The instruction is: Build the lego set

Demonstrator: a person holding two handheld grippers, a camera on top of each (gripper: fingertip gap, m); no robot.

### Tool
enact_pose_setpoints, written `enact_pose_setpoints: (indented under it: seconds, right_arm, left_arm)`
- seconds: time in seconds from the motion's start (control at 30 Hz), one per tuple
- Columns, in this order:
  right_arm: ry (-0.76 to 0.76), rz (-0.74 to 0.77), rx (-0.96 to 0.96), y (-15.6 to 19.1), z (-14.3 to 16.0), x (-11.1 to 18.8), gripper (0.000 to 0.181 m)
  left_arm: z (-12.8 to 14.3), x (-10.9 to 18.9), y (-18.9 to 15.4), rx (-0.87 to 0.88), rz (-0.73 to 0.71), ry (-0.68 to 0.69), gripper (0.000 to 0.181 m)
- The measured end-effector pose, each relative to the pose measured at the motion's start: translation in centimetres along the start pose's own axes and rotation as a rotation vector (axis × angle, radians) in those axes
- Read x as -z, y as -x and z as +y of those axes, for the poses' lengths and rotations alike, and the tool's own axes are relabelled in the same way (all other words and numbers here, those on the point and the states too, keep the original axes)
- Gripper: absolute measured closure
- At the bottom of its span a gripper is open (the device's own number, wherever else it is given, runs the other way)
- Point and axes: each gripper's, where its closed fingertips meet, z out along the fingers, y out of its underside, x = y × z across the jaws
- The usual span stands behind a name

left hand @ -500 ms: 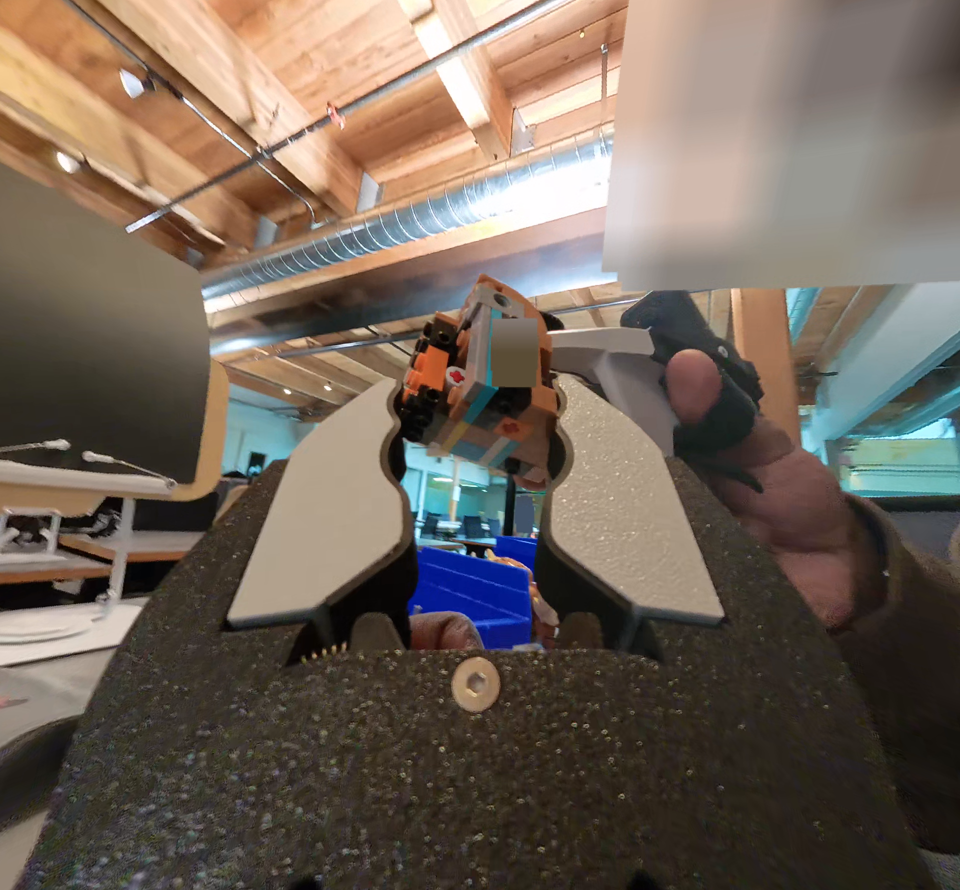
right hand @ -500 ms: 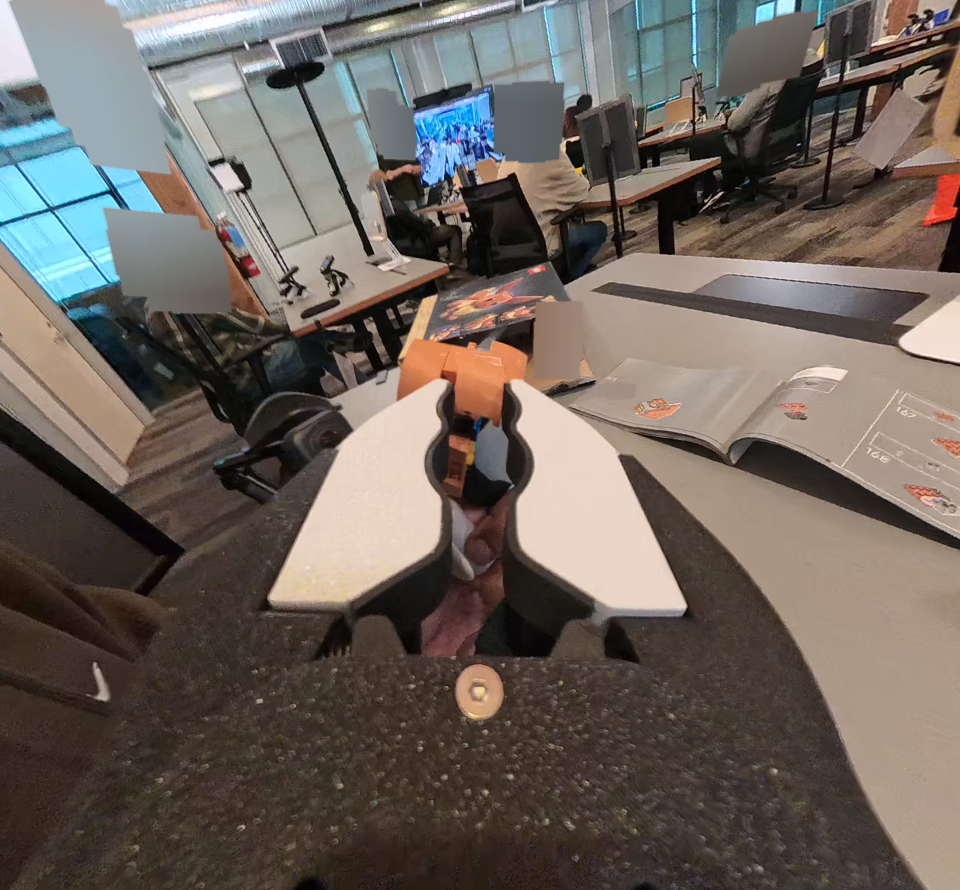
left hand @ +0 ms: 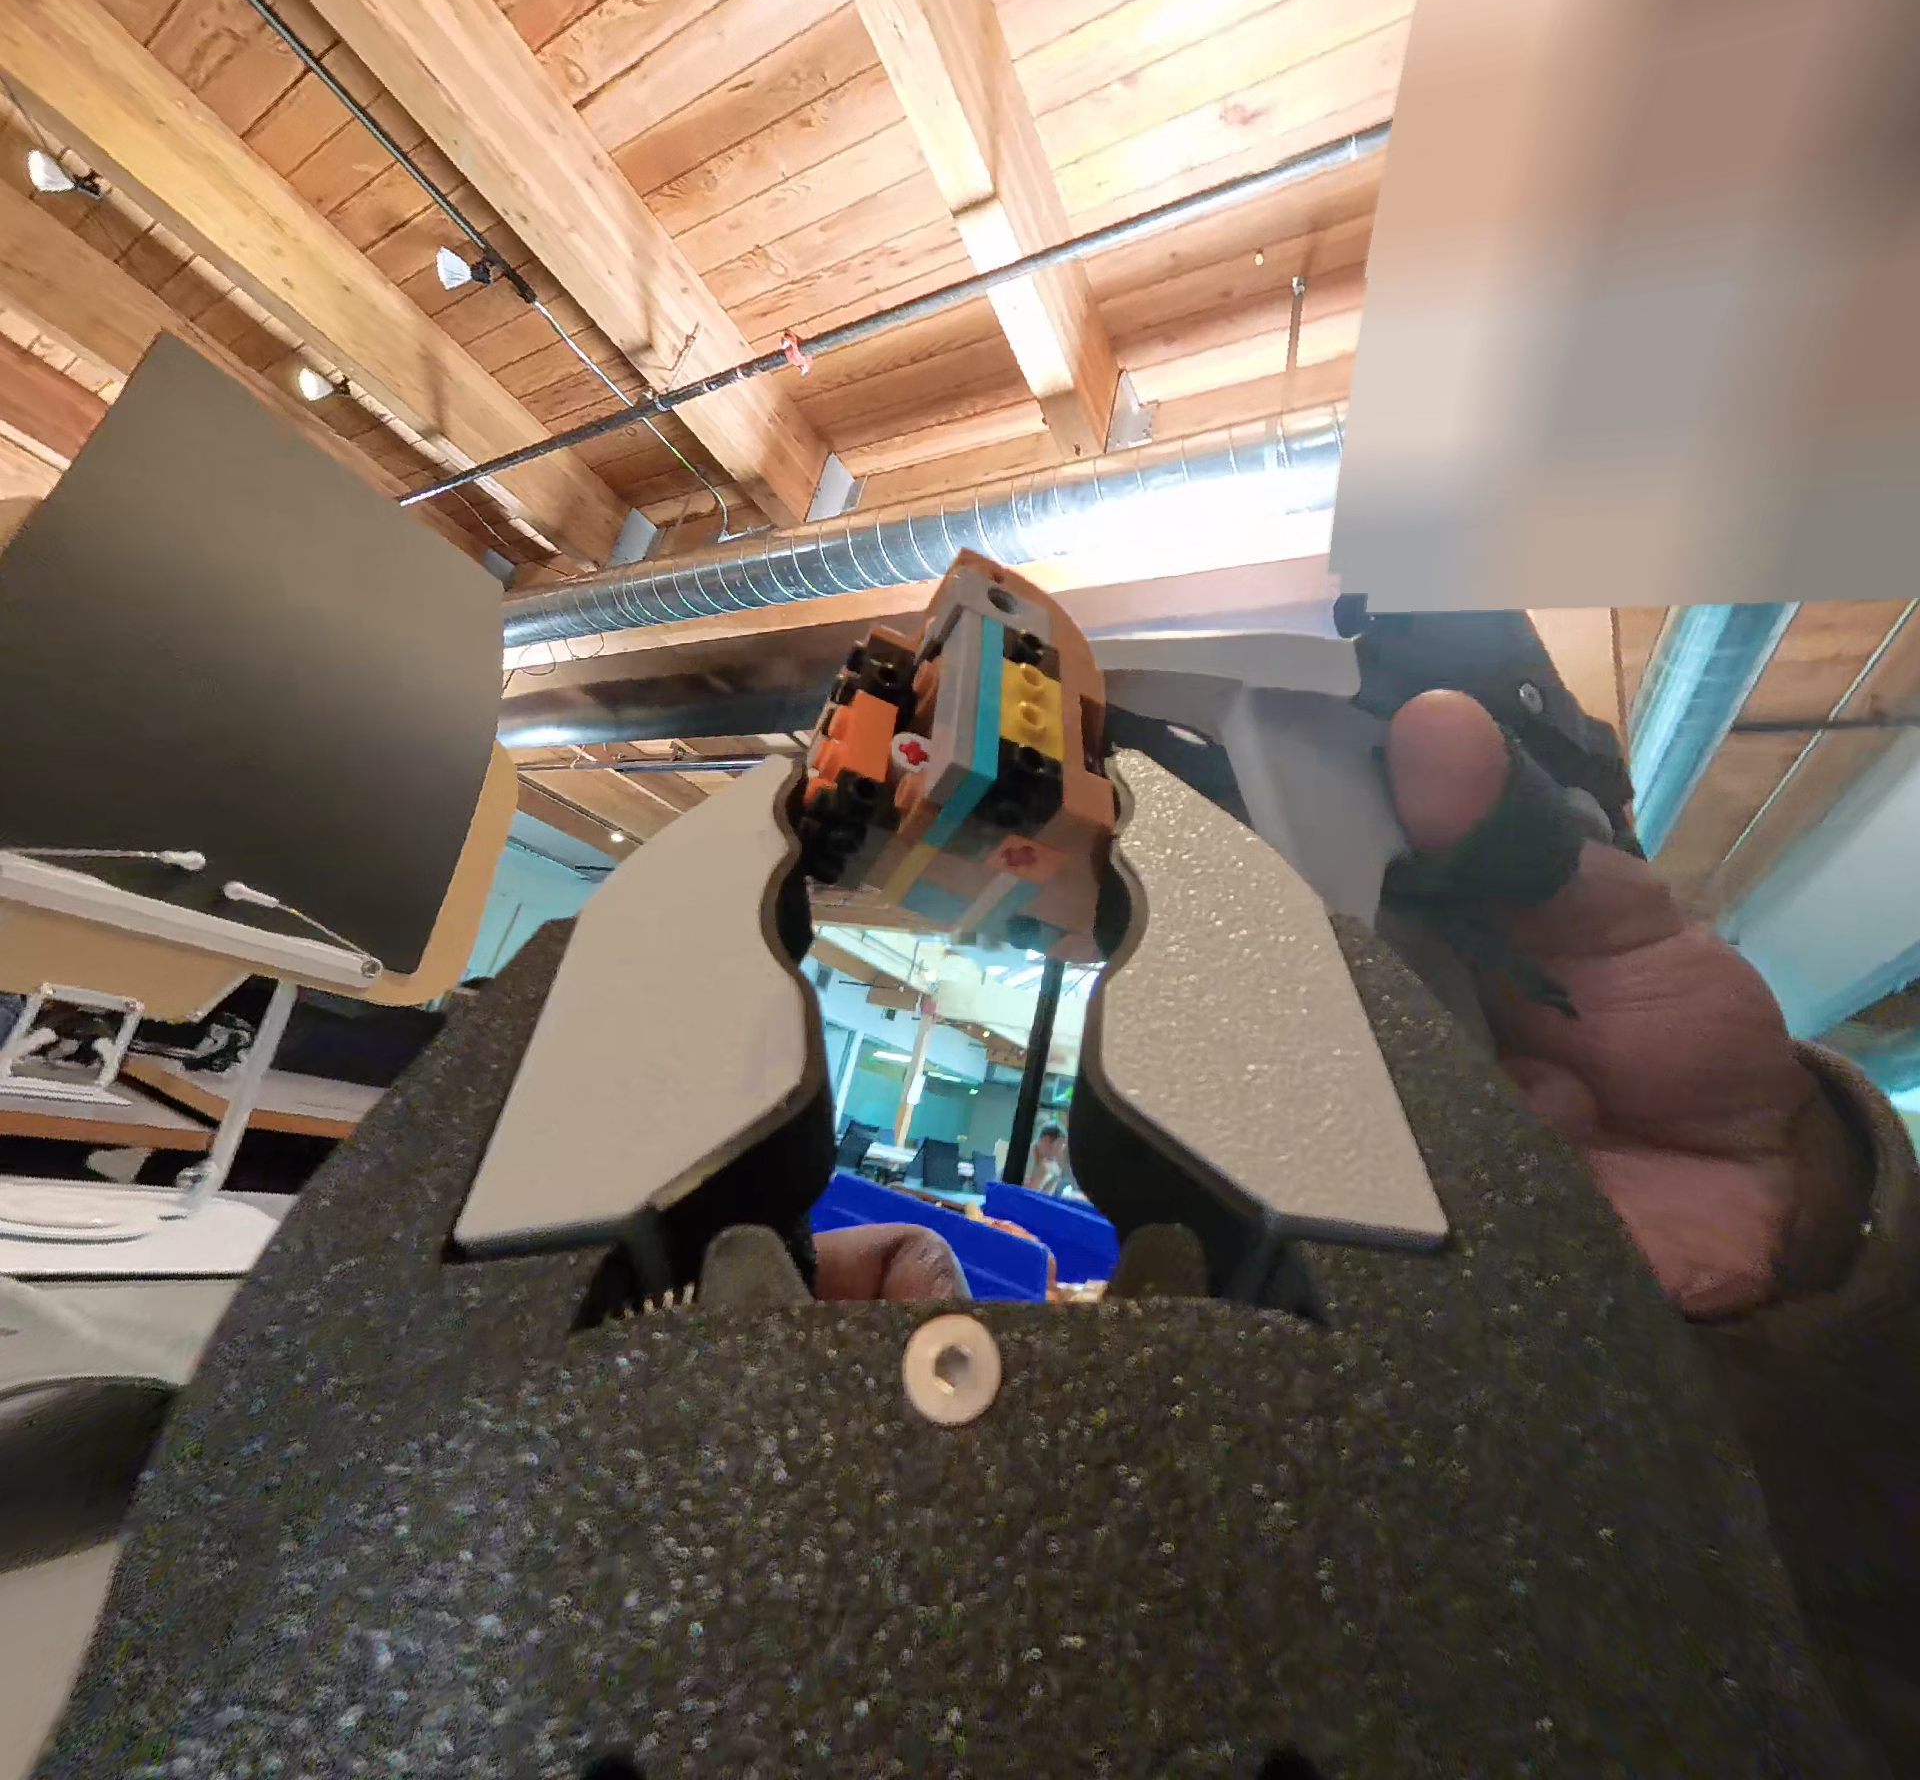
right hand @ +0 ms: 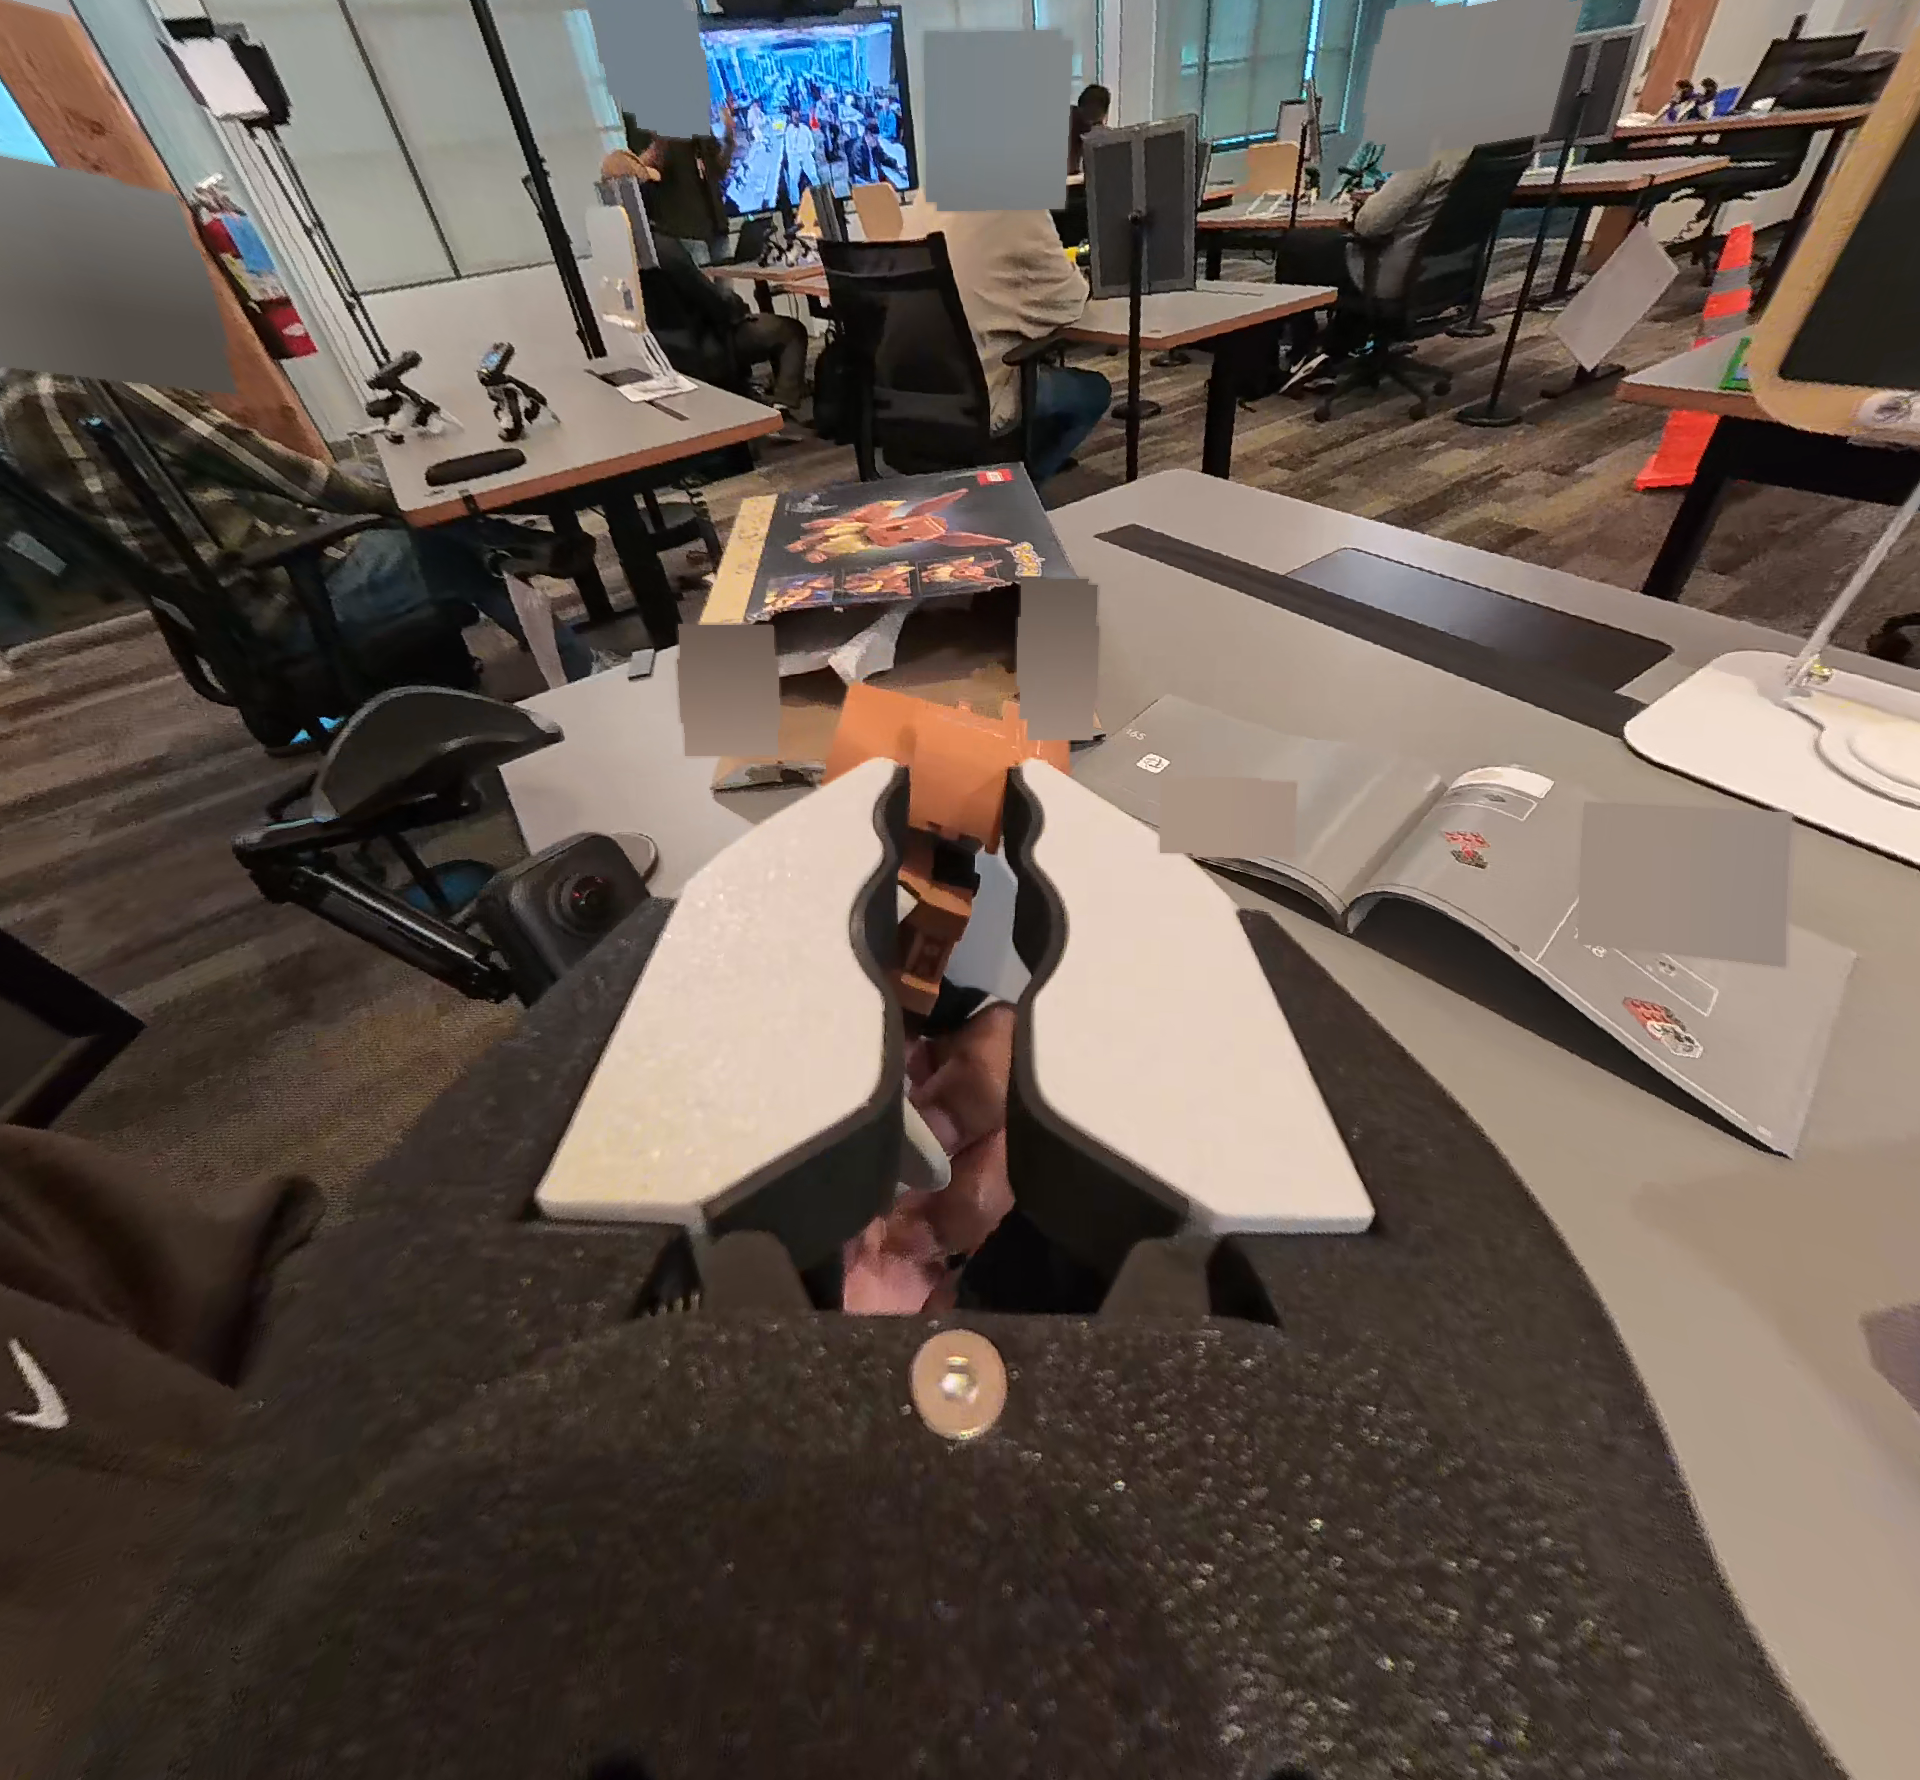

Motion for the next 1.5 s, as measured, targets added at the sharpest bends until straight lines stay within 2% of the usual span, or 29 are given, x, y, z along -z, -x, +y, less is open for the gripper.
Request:
enact_pose_setpoints:
  seconds: [0.47,0.97,1.2,1.5]
  right_arm:
    - [0.044,0.069,-0.010,-0.4,0.8,-1.5,0.165]
    - [0.014,0.059,-0.122,-0.3,0.6,-1.8,0.166]
    - [0.012,0.076,-0.098,-0.1,0.6,-1.8,0.164]
    - [0.005,0.099,-0.079,0.0,0.8,-2.2,0.160]
  left_arm:
    - [0.0,0.8,1.4,0.216,-0.044,-0.092,0.128]
    - [0.0,0.8,1.3,0.232,-0.035,-0.096,0.128]
    - [-0.1,0.8,0.9,0.220,-0.028,-0.095,0.128]
    - [-0.2,1.0,0.9,0.314,-0.010,-0.126,0.128]
